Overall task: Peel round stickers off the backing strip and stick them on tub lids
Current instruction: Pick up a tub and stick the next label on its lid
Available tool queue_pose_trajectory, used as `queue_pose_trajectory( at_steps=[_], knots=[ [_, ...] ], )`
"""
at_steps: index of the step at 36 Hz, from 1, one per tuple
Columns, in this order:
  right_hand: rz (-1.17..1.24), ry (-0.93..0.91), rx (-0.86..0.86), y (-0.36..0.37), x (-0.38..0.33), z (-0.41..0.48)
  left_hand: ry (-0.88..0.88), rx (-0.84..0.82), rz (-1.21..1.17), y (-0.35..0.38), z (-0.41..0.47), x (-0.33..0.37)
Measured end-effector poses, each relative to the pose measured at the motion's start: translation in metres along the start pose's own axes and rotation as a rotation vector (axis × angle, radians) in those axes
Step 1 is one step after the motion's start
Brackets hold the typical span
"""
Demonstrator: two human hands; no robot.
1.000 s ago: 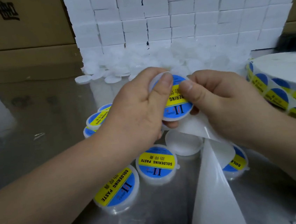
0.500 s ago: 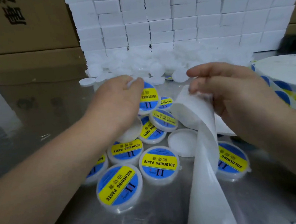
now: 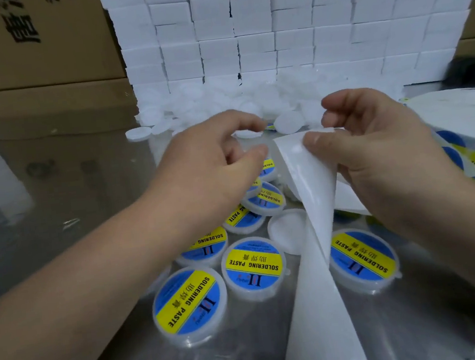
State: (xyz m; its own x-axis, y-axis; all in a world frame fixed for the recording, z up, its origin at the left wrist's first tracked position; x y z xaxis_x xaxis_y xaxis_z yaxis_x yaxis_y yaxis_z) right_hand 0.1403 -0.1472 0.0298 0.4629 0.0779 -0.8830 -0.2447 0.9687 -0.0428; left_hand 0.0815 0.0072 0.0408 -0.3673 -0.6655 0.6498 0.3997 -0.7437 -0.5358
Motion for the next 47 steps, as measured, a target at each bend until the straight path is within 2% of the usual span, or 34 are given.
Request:
queue_pose_trajectory(
  at_steps=[2, 5, 10, 16, 21, 24, 28, 32, 34, 39, 42, 47],
  knots=[
    [0.021, -0.013, -0.011, 0.002, -0.003, -0.001, 0.012, -0.047, -0.119, 0.003, -0.003, 0.007],
    [0.066, -0.051, -0.036, 0.004, -0.009, -0.004, -0.087, -0.133, -0.333, 0.008, -0.004, 0.01],
    [0.188, -0.11, -0.185, 0.013, -0.016, -0.01, -0.21, -0.268, -0.52, 0.017, -0.004, 0.005],
    [0.247, -0.1, -0.253, 0.019, -0.019, -0.014, -0.254, -0.172, -0.77, 0.014, -0.001, 0.003],
    [0.314, 0.053, -0.092, 0.009, -0.01, -0.006, -0.202, -0.141, -0.79, 0.008, -0.001, 0.004],
    [0.392, 0.168, -0.142, 0.011, -0.006, -0.004, -0.185, -0.149, -0.79, 0.008, -0.003, 0.006],
    [0.279, 0.207, -0.272, 0.018, -0.002, -0.008, -0.174, -0.228, -0.754, 0.012, -0.004, 0.006],
    [0.157, 0.115, -0.157, 0.009, -0.005, -0.005, -0.179, -0.256, -0.687, 0.014, -0.004, 0.009],
    [0.163, 0.097, -0.058, 0.0, -0.006, -0.002, -0.241, -0.182, -0.634, 0.009, 0.002, 0.005],
    [0.148, 0.12, 0.08, -0.011, -0.006, 0.0, -0.41, 0.174, -0.505, -0.018, 0.035, -0.02],
    [0.11, 0.129, 0.097, -0.012, -0.003, 0.0, -0.397, 0.176, -0.272, -0.023, 0.065, -0.034],
    [0.094, 0.141, 0.107, -0.015, 0.001, 0.001, -0.328, -0.044, 0.284, -0.011, 0.113, -0.072]
  ],
)
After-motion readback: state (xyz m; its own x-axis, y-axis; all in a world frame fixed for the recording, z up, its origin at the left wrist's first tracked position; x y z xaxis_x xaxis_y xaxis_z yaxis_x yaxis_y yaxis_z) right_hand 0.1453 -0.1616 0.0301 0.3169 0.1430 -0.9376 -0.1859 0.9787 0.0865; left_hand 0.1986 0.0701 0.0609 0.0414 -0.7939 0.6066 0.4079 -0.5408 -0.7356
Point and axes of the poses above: each hand's wrist, its own z-axis towards the middle knuckle, its own y-axis out of the palm, x = y × z, the point moved 5 cm from there along z, towards the middle knuckle, and after that the axes turned 1 degree about -x, right-handed, at the moved point
